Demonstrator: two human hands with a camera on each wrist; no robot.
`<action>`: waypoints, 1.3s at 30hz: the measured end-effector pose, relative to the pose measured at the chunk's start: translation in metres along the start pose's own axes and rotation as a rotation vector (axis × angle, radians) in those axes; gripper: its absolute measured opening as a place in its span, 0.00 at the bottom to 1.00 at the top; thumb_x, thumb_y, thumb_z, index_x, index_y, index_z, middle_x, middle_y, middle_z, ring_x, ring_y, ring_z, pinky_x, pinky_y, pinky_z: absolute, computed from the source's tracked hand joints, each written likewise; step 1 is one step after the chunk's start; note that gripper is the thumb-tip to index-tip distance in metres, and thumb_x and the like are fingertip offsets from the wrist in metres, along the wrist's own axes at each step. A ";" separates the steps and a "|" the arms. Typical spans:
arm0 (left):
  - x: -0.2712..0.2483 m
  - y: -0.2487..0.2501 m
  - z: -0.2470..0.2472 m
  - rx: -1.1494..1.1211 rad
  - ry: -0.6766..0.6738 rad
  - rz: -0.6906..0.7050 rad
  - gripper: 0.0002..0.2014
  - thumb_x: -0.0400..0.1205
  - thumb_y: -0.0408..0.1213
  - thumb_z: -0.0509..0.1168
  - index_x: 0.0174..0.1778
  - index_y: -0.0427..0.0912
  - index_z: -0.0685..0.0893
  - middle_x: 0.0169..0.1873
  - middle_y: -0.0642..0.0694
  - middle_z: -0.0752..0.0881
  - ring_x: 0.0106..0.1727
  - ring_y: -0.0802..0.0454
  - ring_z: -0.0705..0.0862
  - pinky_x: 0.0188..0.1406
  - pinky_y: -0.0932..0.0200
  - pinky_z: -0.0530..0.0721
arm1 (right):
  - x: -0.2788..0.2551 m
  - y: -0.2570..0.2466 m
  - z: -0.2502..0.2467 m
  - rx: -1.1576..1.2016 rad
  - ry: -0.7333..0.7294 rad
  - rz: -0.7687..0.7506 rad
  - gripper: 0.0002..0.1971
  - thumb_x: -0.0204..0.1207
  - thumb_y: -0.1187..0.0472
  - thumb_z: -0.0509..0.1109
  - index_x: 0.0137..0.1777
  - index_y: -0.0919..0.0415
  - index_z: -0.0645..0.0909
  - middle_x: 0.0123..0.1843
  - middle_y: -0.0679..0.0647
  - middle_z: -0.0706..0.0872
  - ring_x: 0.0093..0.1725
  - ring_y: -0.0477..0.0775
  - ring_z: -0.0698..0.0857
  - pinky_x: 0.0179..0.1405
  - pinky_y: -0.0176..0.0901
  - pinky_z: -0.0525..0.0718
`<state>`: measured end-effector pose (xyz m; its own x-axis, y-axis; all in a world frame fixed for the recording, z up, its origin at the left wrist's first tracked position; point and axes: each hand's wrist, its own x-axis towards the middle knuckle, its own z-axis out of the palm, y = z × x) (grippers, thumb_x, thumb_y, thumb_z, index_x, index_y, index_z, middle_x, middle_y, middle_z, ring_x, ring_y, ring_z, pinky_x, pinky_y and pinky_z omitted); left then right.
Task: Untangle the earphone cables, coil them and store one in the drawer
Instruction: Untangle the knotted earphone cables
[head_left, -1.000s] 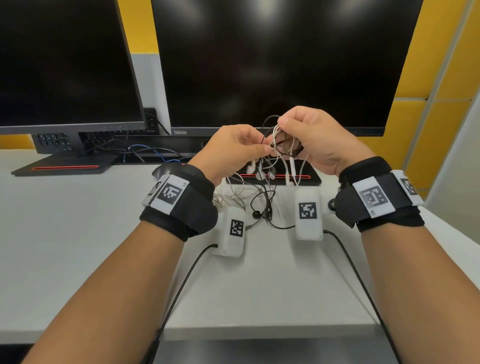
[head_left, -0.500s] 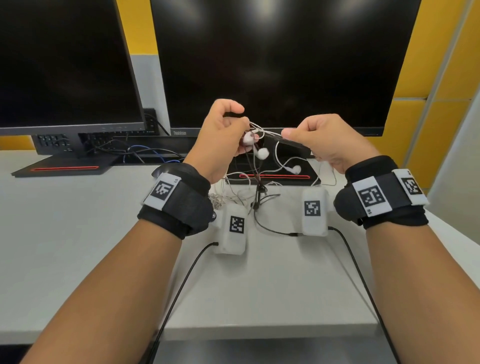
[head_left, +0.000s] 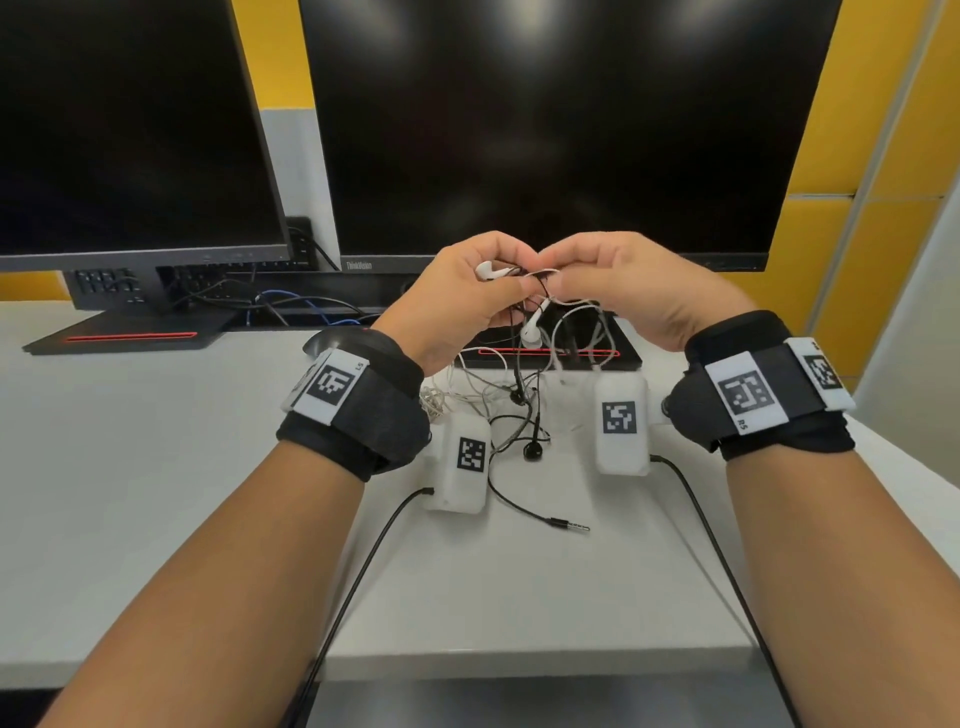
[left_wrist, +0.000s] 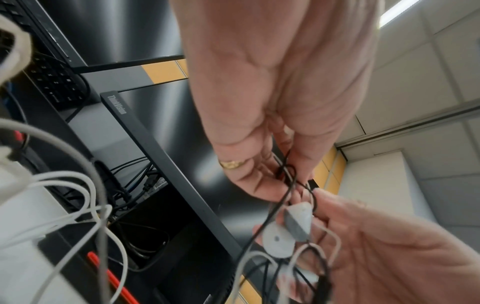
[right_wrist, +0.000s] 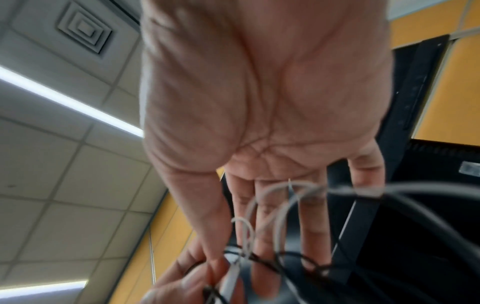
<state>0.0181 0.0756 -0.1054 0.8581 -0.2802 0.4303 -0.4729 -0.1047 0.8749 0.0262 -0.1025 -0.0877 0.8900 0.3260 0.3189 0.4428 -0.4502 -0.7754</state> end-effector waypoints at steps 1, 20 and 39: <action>0.000 0.000 0.000 -0.004 0.001 0.003 0.06 0.83 0.27 0.65 0.49 0.43 0.83 0.45 0.44 0.86 0.44 0.55 0.86 0.45 0.63 0.86 | 0.000 0.001 0.000 -0.024 -0.026 -0.013 0.09 0.81 0.63 0.69 0.58 0.54 0.87 0.50 0.50 0.92 0.52 0.44 0.88 0.55 0.35 0.81; -0.004 0.005 0.001 0.359 -0.009 -0.132 0.05 0.75 0.37 0.76 0.45 0.46 0.91 0.39 0.39 0.86 0.41 0.51 0.82 0.49 0.51 0.86 | 0.000 -0.001 0.003 0.263 0.156 0.014 0.05 0.79 0.72 0.69 0.46 0.63 0.83 0.39 0.60 0.88 0.37 0.50 0.91 0.37 0.40 0.88; -0.002 0.004 0.002 0.496 0.048 -0.062 0.04 0.77 0.42 0.74 0.46 0.51 0.90 0.45 0.44 0.89 0.51 0.45 0.85 0.56 0.49 0.85 | -0.002 -0.005 0.001 0.354 0.070 -0.005 0.06 0.82 0.70 0.66 0.48 0.62 0.83 0.40 0.58 0.89 0.41 0.50 0.89 0.43 0.40 0.87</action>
<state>0.0143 0.0736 -0.1034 0.8905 -0.2157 0.4006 -0.4485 -0.5638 0.6935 0.0221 -0.1002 -0.0850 0.8987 0.2646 0.3498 0.3924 -0.1289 -0.9107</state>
